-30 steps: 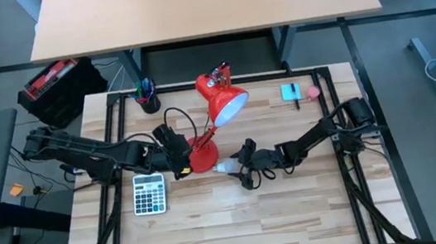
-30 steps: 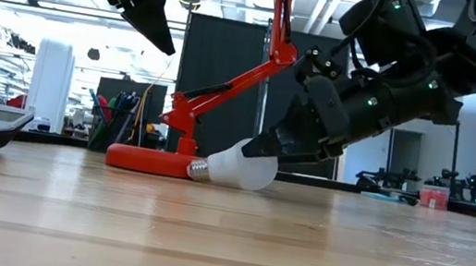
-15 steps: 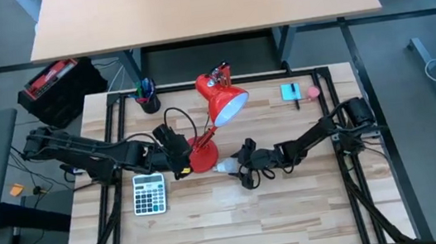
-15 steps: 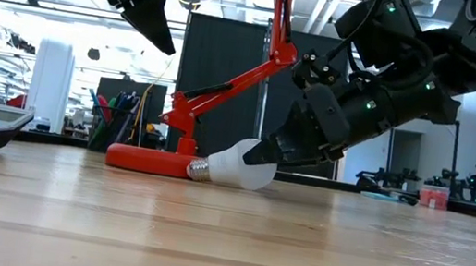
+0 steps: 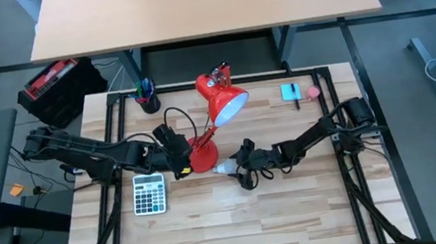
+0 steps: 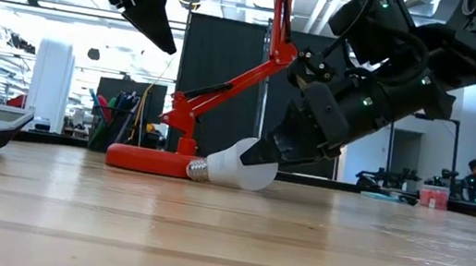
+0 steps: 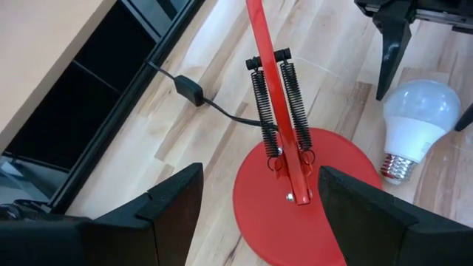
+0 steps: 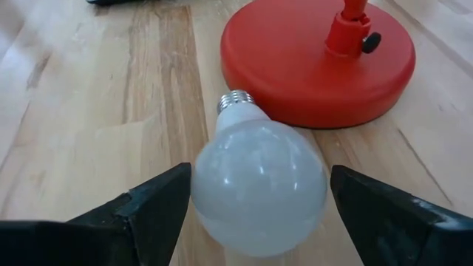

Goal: Screw lightbulb
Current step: Insert the white lightbulb into the red desk lamp

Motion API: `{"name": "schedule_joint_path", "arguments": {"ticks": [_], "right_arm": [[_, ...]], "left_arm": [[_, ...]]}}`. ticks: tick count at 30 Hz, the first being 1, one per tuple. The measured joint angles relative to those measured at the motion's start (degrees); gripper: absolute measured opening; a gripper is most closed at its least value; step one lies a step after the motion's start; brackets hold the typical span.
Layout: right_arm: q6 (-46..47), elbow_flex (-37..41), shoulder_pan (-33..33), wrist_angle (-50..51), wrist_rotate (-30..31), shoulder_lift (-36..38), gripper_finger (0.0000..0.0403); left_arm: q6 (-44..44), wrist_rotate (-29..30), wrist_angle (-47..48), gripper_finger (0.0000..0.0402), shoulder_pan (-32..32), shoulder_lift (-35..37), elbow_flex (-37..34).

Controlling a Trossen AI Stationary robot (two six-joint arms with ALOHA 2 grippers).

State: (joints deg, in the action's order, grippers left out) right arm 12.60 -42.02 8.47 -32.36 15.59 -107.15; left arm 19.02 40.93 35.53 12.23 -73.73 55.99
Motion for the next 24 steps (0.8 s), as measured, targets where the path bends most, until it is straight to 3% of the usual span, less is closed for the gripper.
{"name": "schedule_joint_path", "arguments": {"ticks": [11,24], "right_arm": [[0.8,0.0,0.0,0.4,-0.5,0.0,0.0328],[0.9,0.0,-0.4,0.7,-1.0,0.0,0.0270]], "left_arm": [[-0.1,0.0,-0.2,0.0260,0.0,0.0,0.0],[-0.6,0.0,-0.6,0.0260,-0.2,0.0,0.0]]}}
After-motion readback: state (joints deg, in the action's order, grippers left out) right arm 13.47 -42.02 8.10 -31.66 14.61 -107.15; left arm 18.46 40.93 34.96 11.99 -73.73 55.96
